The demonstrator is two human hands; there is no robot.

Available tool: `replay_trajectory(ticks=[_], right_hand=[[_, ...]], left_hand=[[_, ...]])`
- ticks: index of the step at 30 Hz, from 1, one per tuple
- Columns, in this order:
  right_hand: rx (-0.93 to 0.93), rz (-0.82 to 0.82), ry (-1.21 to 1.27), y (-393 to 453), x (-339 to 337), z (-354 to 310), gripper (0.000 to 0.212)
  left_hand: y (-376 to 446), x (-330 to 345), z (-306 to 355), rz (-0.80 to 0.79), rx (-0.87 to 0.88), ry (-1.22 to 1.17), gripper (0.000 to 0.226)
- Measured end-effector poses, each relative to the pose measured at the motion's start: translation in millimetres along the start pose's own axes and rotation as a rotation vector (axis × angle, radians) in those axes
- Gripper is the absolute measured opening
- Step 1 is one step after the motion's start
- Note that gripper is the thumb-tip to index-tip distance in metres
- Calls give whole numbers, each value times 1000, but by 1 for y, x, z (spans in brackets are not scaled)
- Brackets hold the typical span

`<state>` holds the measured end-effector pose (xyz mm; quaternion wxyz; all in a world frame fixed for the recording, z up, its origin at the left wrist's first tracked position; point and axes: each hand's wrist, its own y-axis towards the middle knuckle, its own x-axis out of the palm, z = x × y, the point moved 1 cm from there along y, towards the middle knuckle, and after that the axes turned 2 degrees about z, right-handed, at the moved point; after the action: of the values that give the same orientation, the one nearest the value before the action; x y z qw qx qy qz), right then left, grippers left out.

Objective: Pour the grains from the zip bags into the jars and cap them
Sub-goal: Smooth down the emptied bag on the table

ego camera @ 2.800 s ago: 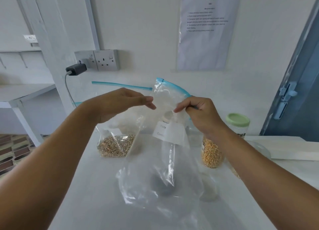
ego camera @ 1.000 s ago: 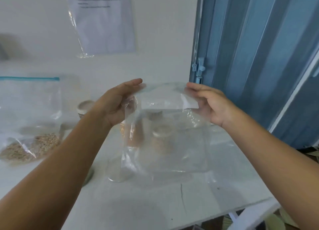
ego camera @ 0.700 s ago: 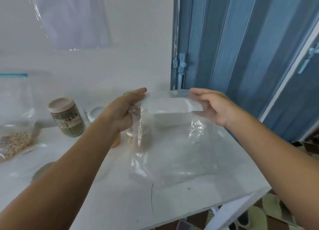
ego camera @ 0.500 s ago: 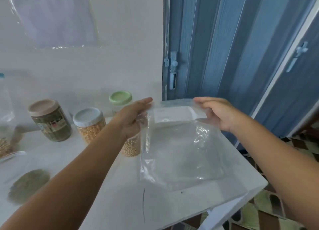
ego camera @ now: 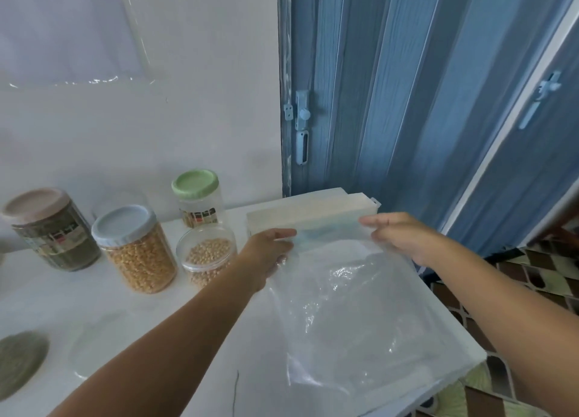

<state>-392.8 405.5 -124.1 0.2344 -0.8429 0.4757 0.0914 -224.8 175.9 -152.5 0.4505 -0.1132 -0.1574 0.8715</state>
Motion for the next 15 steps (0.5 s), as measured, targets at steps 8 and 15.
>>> replay_trajectory(ticks=[8, 15], right_hand=[[-44, -115, 9, 31, 1, 28, 51], [-110, -163, 87, 40, -6, 32, 60]], left_hand=[[14, 14, 4, 81, 142, 828, 50], [36, 37, 37, 371, 282, 1319, 65]])
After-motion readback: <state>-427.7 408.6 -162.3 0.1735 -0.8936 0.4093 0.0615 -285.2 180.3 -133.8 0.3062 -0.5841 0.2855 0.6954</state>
